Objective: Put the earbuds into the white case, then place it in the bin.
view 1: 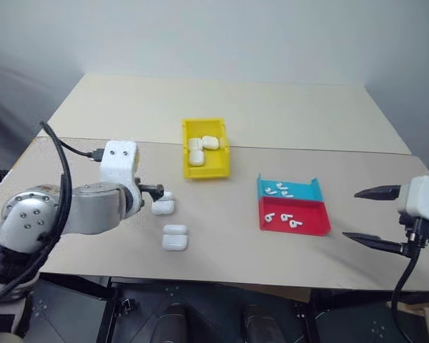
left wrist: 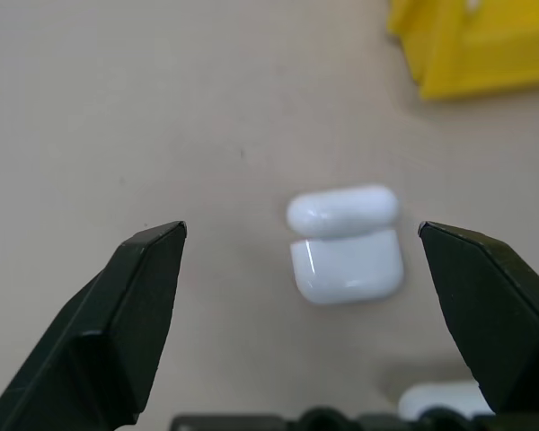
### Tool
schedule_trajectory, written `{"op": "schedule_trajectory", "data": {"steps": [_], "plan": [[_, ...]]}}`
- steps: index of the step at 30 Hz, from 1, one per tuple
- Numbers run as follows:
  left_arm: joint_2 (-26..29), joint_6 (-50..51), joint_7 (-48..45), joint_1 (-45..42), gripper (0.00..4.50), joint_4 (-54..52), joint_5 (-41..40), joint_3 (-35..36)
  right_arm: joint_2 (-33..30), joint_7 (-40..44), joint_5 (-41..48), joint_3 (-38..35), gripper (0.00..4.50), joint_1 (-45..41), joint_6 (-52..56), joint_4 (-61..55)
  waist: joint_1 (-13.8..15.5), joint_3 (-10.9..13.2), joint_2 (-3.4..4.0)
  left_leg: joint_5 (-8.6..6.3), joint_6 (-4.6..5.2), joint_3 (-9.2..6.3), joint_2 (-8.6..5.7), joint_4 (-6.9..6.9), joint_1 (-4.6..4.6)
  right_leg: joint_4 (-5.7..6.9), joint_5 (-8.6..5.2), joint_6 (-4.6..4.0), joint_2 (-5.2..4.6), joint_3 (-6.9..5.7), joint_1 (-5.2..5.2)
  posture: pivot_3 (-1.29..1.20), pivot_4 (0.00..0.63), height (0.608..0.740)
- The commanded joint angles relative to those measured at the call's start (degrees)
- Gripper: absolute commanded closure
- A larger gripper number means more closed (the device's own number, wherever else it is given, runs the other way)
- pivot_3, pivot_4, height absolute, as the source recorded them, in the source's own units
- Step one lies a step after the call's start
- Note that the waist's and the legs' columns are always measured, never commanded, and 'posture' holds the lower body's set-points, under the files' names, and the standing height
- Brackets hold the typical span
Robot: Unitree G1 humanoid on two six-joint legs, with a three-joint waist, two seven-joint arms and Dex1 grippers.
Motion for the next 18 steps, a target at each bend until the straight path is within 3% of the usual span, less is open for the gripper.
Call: {"op": "schedule_trajectory", "data": {"steps": [1,5,9,18], "plan": [[-5.4,-1.9,6.2,-1.9,0.0,0.3,-0.4,0.6,0.3,-1.2,-0.3,-1.0,0.03,0.1,0.8,-1.4,0.1,0.0,-0.01,0.0,-0.01,0.0,-0.01,0.0,0.02,-0.01,0.0,0.0,0.0,0.0,0.02,0.0,0.15,0.74],[-13.5,-2.0,14.2,-3.5,0.0,3.8,-0.4,2.7,1.0,-2.2,-1.2,-0.8,0.03,1.3,1.1,-2.4,0.3,0.0,-0.02,0.02,-0.03,-0.02,-0.03,0.03,0.02,0.0,0.01,0.0,0.0,-0.01,0.06,0.0,0.15,0.74],[-17.3,-0.2,18.3,-4.7,0.0,5.7,-0.4,3.6,1.5,-2.6,-1.4,-1.9,0.03,2.9,1.8,-3.6,-0.1,0.0,-0.01,0.02,-0.03,-0.02,-0.04,0.03,0.01,-0.02,0.01,0.0,0.0,0.0,0.05,0.0,0.15,0.74],[-17.6,3.2,19.2,-3.9,0.0,7.4,-0.4,5.4,2.5,-2.9,-2.2,-3.0,0.03,4.8,2.1,-4.8,-0.1,0.0,-0.01,0.04,-0.06,-0.03,-0.06,0.03,0.02,-0.03,0.01,0.01,-0.01,0.0,0.06,0.0,0.15,0.74]]}}
